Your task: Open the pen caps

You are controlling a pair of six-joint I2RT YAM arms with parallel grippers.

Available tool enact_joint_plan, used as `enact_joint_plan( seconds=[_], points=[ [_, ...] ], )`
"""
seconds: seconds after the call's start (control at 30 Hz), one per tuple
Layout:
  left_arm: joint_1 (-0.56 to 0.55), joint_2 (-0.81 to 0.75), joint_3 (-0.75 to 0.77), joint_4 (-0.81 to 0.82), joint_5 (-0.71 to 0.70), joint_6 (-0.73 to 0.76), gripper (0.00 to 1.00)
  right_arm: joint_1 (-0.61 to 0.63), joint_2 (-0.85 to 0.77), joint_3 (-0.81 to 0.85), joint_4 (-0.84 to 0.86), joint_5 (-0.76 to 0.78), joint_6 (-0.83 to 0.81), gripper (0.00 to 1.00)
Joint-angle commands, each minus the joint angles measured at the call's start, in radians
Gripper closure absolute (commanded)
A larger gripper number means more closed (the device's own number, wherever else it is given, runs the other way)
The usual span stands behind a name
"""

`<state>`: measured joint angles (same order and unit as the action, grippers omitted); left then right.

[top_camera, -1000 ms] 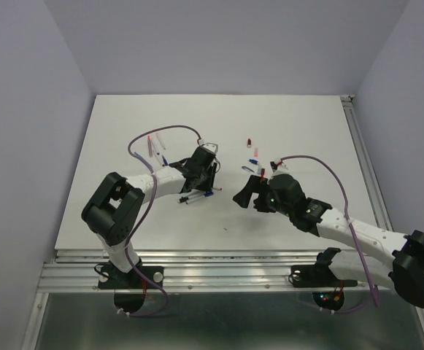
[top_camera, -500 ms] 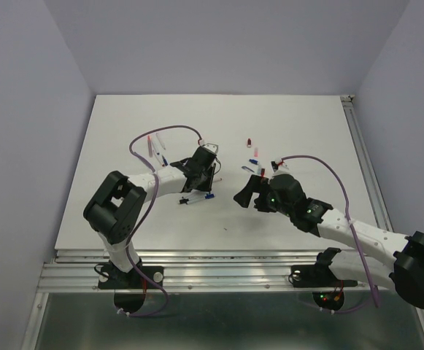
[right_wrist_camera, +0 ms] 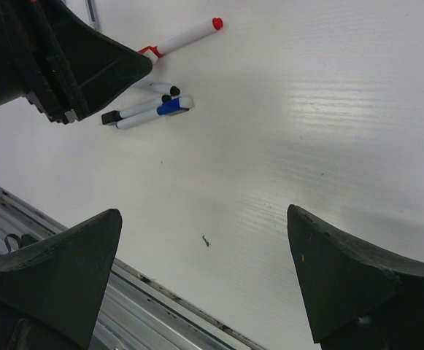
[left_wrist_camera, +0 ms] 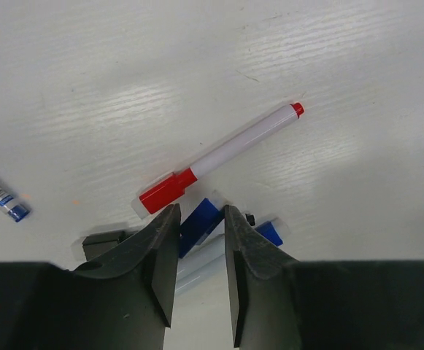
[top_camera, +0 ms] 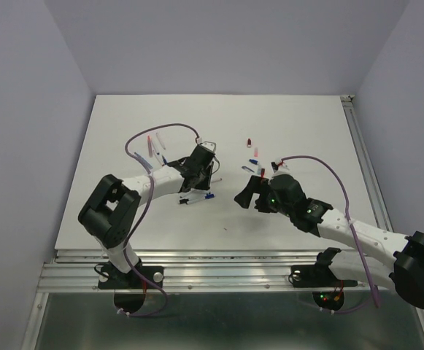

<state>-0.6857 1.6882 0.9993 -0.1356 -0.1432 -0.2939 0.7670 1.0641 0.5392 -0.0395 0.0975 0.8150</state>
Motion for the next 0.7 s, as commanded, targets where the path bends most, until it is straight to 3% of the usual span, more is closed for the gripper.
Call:
enact_joint_plan(
  seconds=[0.0, 0.13, 0.3, 0.5, 0.67],
  points=[
    [-0.005, -0.119, 0.038, -0.018, -0.048, -0.02, 0.89, 0.003, -0.016, -0.002, 0.015, 0.008, -0.019, 0.0],
    [-0.005, -0.173, 0.044, -0.051, -0.09, -0.065, 0.91, 0.003, -0.016, -0.015, 0.067, -0.037, -0.046, 0.0],
    [-0.005, -0.258, 0.047, -0.117, -0.144, -0.367, 0.91, 0.005, -0.01, -0.056, 0.263, -0.217, -0.083, 0.0],
    [-0.049, -0.461, -0.115, 0.017, -0.17, -0.732, 0.92, 0.006, 0.117, -0.053, 0.511, -0.344, 0.027, 0.0],
    [-0.115, -0.55, -0.174, 0.045, -0.288, -0.876, 0.92, 0.047, 0.253, 0.03, 0.612, -0.394, 0.018, 0.0]
  ],
)
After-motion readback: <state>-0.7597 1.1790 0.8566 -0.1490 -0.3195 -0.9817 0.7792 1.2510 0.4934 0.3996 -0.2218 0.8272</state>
